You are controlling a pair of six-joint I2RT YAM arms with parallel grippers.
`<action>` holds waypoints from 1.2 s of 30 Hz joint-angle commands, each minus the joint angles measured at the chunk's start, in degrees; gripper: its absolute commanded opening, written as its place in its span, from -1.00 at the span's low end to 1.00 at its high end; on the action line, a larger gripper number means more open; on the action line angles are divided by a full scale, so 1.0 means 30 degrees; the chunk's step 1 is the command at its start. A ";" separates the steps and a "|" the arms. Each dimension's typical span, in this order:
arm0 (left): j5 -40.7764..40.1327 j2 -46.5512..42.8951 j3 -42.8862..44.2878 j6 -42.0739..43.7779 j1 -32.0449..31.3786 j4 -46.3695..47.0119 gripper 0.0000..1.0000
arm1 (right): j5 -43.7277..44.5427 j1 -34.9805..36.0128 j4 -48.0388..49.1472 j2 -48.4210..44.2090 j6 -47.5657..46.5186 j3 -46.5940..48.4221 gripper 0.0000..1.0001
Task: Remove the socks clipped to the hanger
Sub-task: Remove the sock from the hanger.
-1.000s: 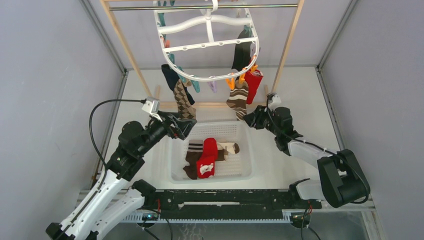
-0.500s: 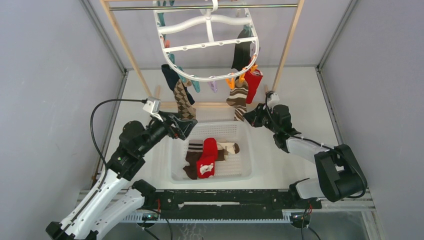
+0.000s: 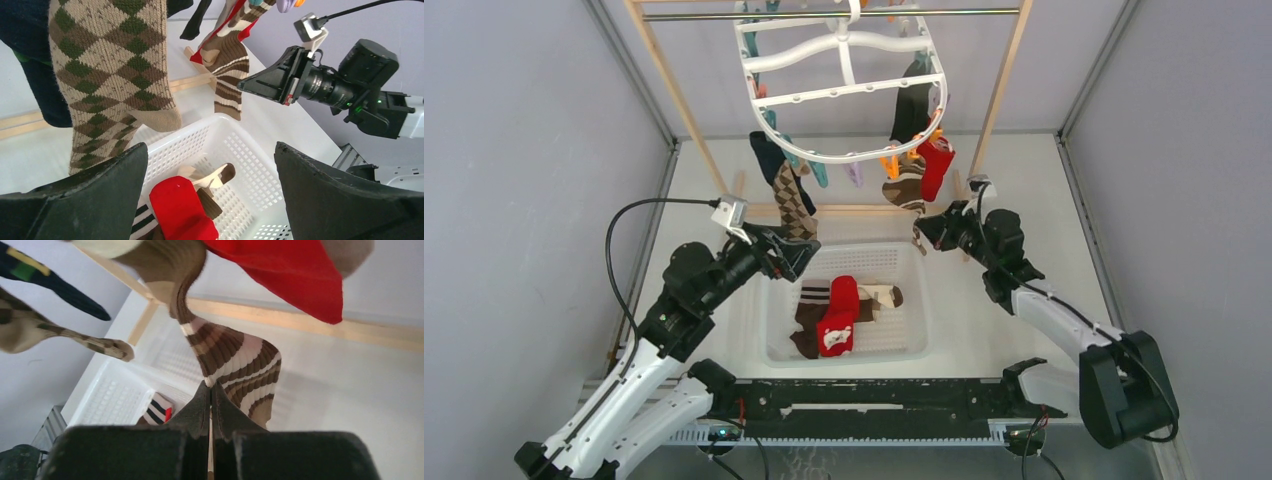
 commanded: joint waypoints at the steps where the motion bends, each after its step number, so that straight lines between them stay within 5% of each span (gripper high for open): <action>1: -0.0039 -0.0321 -0.0102 -0.0312 -0.0211 0.0478 1.00 | -0.0494 -0.0111 -0.0651 -0.1984 0.0189 0.0718 -1.00; 17: -0.0252 -0.0374 -0.0700 -0.0705 -0.1139 0.1011 1.00 | -0.1092 0.0863 -0.4143 -0.7768 0.1341 0.0718 -1.00; 36: -0.0149 0.0526 -0.1794 -0.0458 -0.3061 0.3250 1.00 | 0.1941 0.7615 -0.4164 -0.7779 0.1831 0.1338 -1.00</action>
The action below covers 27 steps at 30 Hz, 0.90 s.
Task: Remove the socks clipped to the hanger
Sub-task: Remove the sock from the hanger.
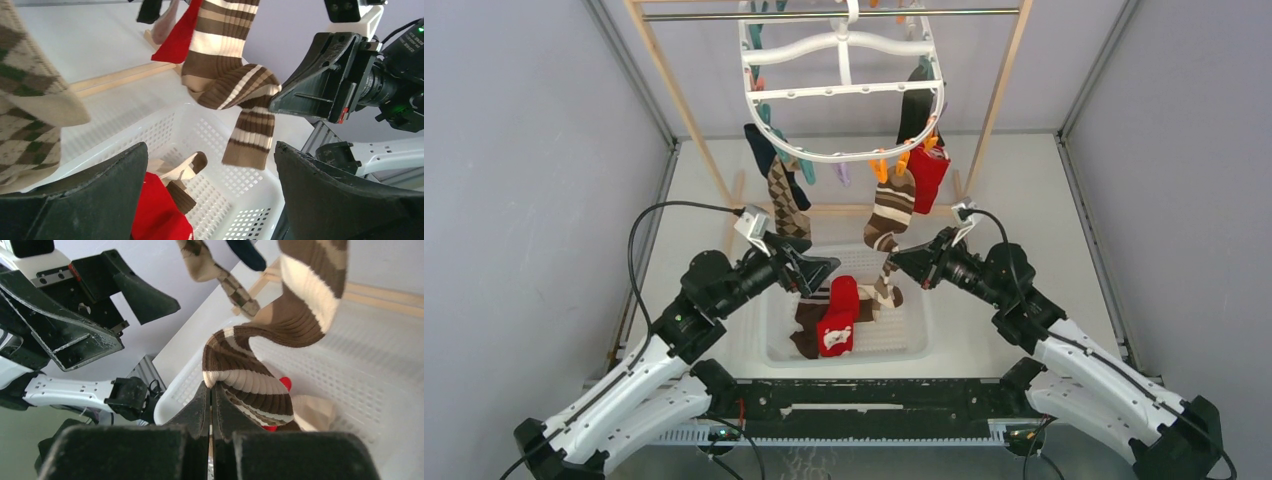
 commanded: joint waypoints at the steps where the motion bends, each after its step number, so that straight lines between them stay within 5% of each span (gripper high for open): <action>1: -0.0112 0.0162 -0.0647 0.0129 -0.0446 0.1687 0.99 | 0.1352 0.1629 0.0826 0.0696 0.0013 0.1375 -1.00; 27: -0.0912 0.1446 -0.0958 0.0995 -0.2412 0.2106 1.00 | 0.2540 0.3893 0.1096 0.4208 0.0221 0.4231 -1.00</action>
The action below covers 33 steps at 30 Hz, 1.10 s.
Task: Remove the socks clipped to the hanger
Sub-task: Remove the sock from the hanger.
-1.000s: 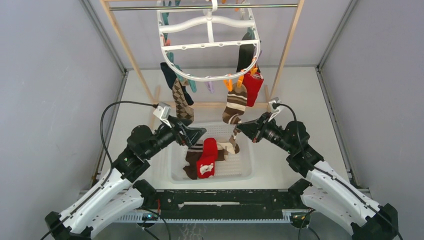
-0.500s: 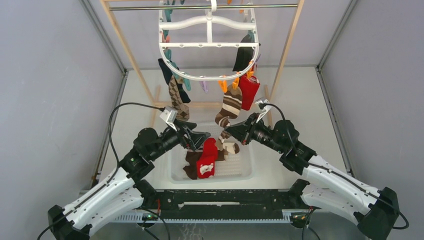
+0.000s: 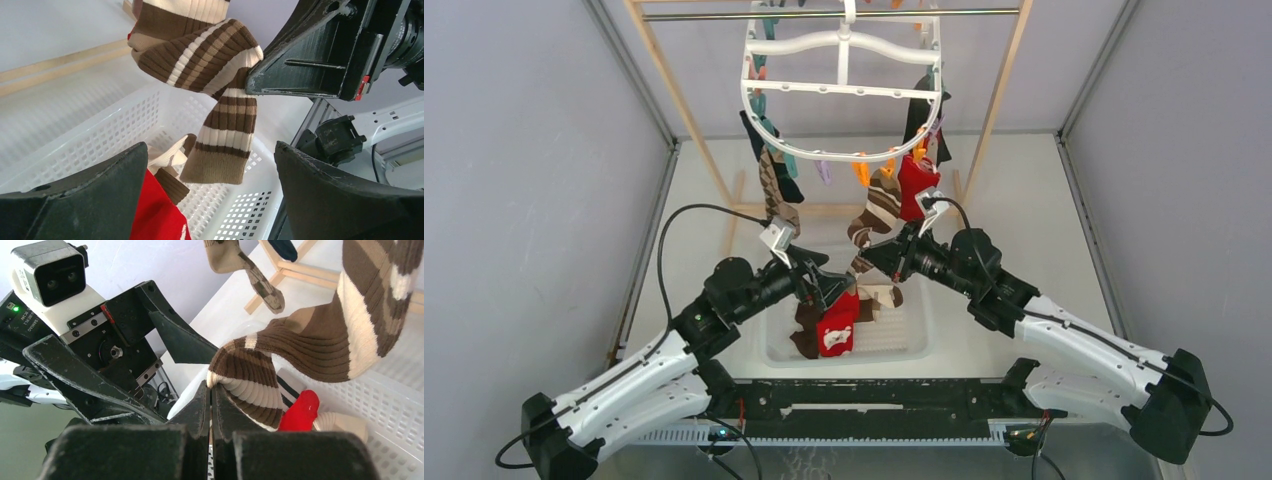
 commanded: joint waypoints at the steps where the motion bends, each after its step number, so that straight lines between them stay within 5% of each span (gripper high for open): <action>1: -0.0590 0.0412 0.0541 0.0704 -0.0490 0.0341 1.00 | 0.0017 0.0382 0.1069 0.0140 0.0183 0.1113 -1.00; 21: -0.0834 0.1485 0.0425 0.0862 -0.0687 0.1357 0.99 | -0.1149 0.1327 0.0690 0.0866 0.0160 0.1929 -1.00; 33: 0.0139 0.2068 0.0834 0.0897 -0.0666 0.1178 -0.06 | -0.1110 0.1808 0.0634 0.0996 0.0187 0.1973 -1.00</action>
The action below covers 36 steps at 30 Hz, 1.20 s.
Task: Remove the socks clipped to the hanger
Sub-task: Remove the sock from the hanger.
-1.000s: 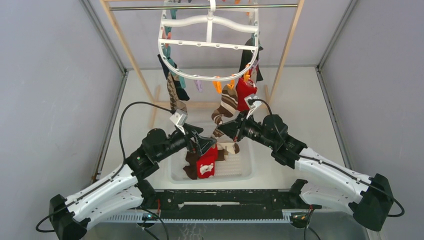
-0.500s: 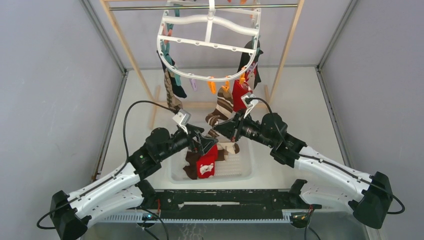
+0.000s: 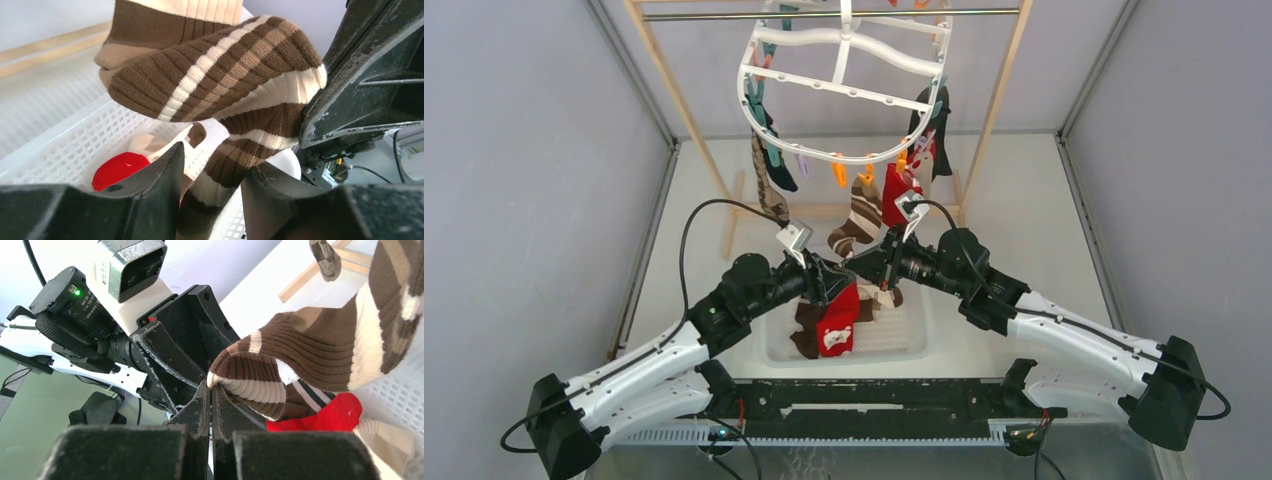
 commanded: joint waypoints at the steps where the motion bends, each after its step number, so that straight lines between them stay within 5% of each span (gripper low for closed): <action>1: 0.0425 -0.0005 0.0896 0.0421 -0.0081 0.0655 -0.15 | -0.0072 0.0249 0.0634 -0.0195 0.0105 0.0864 -1.00; 4: 0.0472 0.0032 0.1087 0.0481 -0.0088 0.0425 -0.44 | -0.0043 0.0262 0.0573 -0.0239 0.0077 0.0866 -1.00; 7: 0.0450 0.0065 0.1312 0.0505 -0.0101 0.0140 -0.97 | -0.0017 0.0264 0.0500 -0.0236 0.0075 0.0866 -1.00; 12: 0.0419 -0.0163 0.1530 0.0533 -0.0093 -0.0320 -1.00 | 0.0153 0.0265 0.0087 -0.0243 -0.0103 0.0866 -0.99; 17: 0.0341 -0.0504 0.1866 0.0628 -0.0086 -0.1114 -1.00 | 0.0750 0.0283 -0.0640 -0.0607 -0.0420 0.0866 -0.29; 20: 0.0395 -0.0674 0.1959 0.0645 -0.0081 -0.1398 -1.00 | 0.1173 0.0283 -0.1074 -0.0938 -0.0712 0.0866 -0.11; 36: 0.0739 -0.0748 0.2306 0.0665 -0.0086 -0.1744 -1.00 | 0.5453 0.0351 -0.2607 -0.3306 -0.3579 0.0906 0.22</action>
